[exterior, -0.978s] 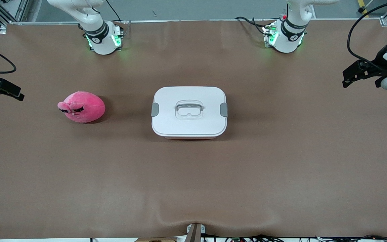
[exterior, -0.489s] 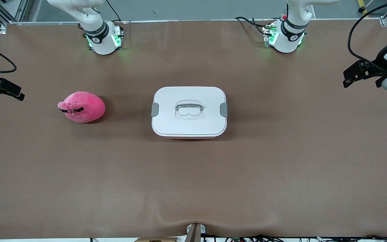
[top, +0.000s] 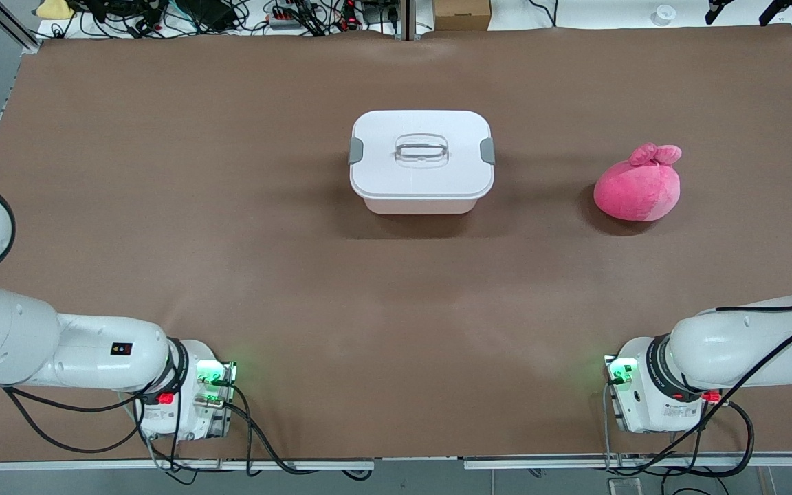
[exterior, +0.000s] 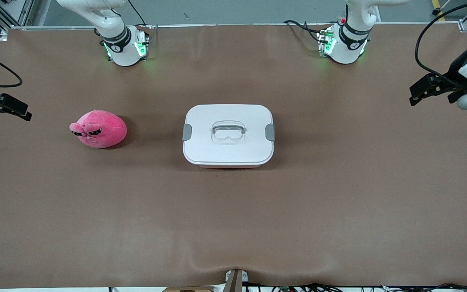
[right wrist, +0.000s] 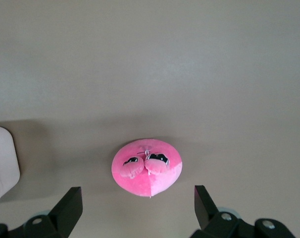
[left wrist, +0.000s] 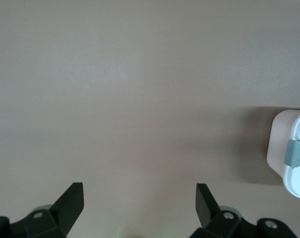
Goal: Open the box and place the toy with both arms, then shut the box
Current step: 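Reach the left gripper to the lid handle while the right gripper reaches the toy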
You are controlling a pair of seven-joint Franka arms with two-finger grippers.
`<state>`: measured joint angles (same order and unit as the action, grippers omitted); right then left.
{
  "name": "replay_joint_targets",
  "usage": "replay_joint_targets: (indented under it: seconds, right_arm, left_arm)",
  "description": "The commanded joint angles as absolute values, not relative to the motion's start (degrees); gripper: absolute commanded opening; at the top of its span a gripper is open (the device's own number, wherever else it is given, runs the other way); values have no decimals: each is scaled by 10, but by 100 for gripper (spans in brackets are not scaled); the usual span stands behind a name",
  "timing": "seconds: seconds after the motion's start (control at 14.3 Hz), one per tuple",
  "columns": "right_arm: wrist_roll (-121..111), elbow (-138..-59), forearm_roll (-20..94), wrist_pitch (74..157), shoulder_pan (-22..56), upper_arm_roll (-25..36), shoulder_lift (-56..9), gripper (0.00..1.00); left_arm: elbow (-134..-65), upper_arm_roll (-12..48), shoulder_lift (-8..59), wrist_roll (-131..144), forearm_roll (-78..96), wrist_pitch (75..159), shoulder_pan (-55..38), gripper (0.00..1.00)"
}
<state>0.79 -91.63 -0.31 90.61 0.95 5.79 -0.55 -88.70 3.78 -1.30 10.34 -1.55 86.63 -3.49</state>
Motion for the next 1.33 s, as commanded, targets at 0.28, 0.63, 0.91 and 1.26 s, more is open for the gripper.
replay_joint_targets:
  seconds: [0.28, 0.63, 0.91, 1.26]
  right_arm:
    - [8, -875, 10, 850, 8, 60, 1, 100]
    - [1, -917, 12, 877, 13, 59, -1, 100]
    - [-3, -955, 9, 892, 35, 60, -3, 100]
    - [-4, -1061, 5, 968, 47, 59, 4, 100]
  left_arm:
    - [-883, 89, -10, 220, -6, 852, -35, 100]
    - [-882, 125, 2, 314, -6, 857, -38, 100]
    - [-882, 159, 12, 378, -7, 864, -38, 100]
    - [-882, 217, 39, 503, -12, 887, -45, 100]
